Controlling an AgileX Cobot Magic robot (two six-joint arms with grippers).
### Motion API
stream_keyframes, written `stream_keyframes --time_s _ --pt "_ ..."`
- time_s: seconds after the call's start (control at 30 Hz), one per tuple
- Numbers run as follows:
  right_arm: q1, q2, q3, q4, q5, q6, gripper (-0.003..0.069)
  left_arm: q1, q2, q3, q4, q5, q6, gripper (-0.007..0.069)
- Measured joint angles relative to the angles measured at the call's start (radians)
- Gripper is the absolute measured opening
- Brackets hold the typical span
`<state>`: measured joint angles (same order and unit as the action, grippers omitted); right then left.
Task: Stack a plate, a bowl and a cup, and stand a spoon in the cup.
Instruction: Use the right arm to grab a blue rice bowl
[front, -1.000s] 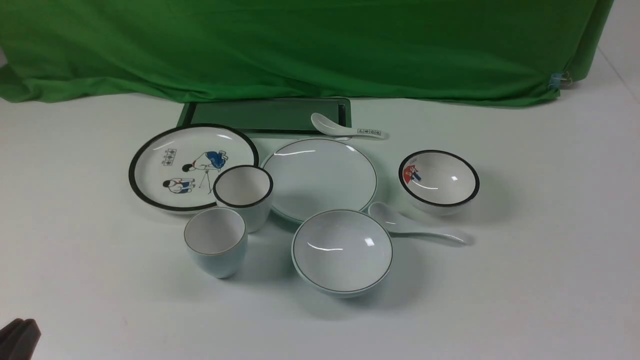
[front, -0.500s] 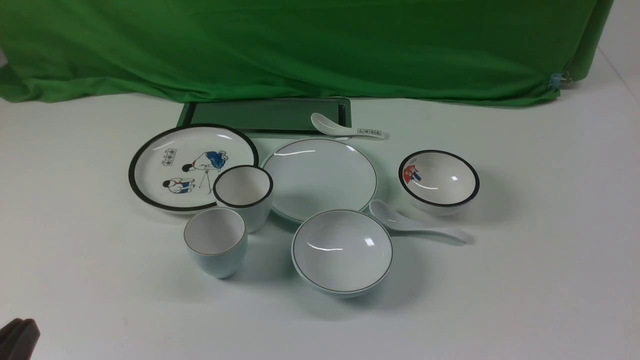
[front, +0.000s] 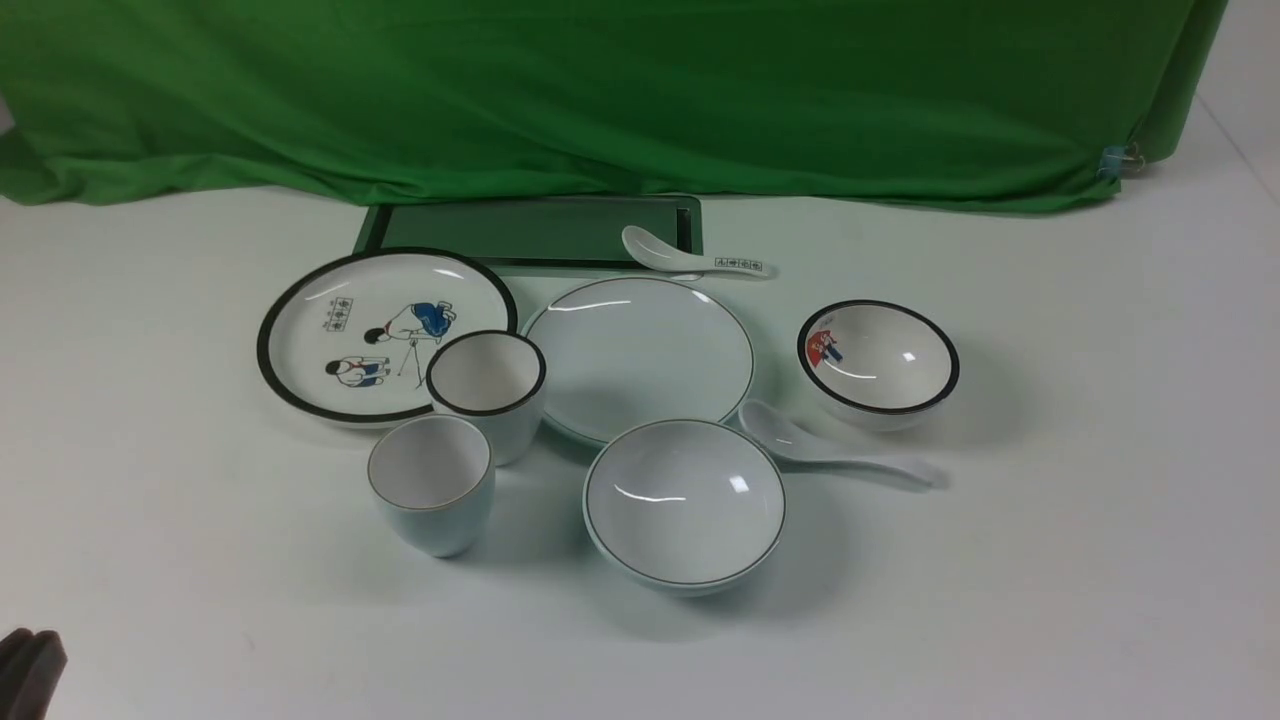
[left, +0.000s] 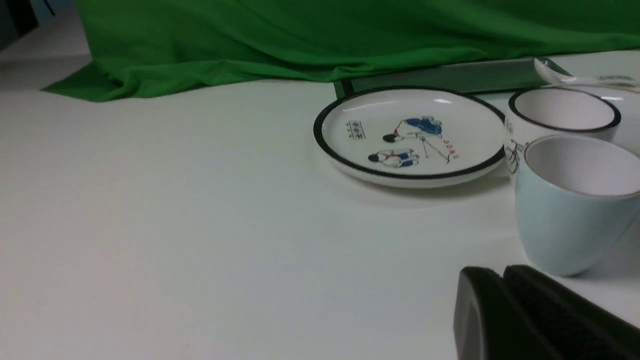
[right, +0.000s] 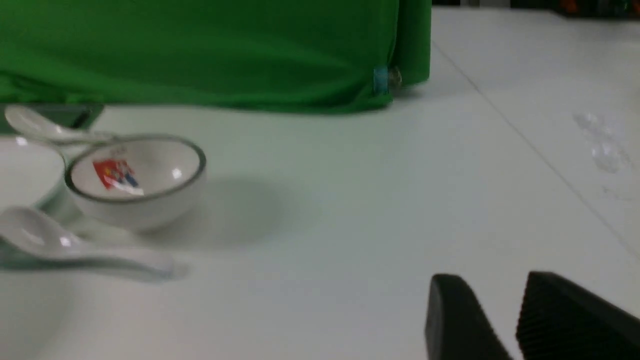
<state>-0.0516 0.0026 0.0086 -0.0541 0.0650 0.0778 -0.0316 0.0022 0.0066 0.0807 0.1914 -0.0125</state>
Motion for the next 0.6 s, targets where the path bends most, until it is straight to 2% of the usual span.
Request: stream_keyframes --time_s 0.17,0.2,0.23,0.33,0.53,0.6 --pt "0.000 0.000 0.000 0.000 -0.275 0.004 0.0242 0.000 0.000 0.001 -0.012 -0.240 -0.011 -0.0009" --pt "0.000 0.000 0.000 0.000 -0.361 0.013 0.0242 0.000 0.000 0.001 -0.016 -0.326 -0.011 -0.0009" --pt "0.000 0.000 0.000 0.000 -0.361 0.015 0.0242 0.000 0.000 0.001 -0.016 -0.326 -0.011 -0.0009" --pt "0.000 0.000 0.000 -0.001 -0.536 0.044 0.0242 0.000 0.000 0.001 -0.005 -0.551 -0.015 -0.0009" --pt "0.000 0.000 0.000 -0.001 -0.639 0.097 0.0237 0.000 0.000 0.001 0.000 -0.927 -0.082 -0.0009" --pt "0.000 0.000 0.000 -0.001 -0.641 0.110 0.0230 0.000 0.000 0.001 0.000 -1.006 -0.111 -0.0009"
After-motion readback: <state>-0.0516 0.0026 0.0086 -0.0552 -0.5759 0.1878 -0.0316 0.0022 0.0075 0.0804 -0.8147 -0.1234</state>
